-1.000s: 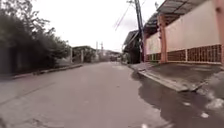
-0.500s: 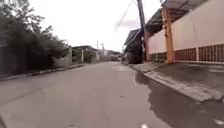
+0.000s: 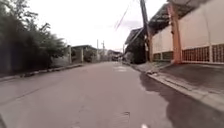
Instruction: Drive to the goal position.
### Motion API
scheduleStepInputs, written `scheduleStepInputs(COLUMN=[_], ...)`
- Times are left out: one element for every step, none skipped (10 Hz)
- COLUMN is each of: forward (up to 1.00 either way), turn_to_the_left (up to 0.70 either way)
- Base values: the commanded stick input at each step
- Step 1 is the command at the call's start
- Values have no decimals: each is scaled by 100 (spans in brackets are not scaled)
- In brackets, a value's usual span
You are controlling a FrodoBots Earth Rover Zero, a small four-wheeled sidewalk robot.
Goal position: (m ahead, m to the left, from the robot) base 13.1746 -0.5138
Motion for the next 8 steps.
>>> scheduleStepInputs(forward=[100,100,100,100,100,100,100,100], turn_to_the_left=[0,0,0,0,0,0,0,0])
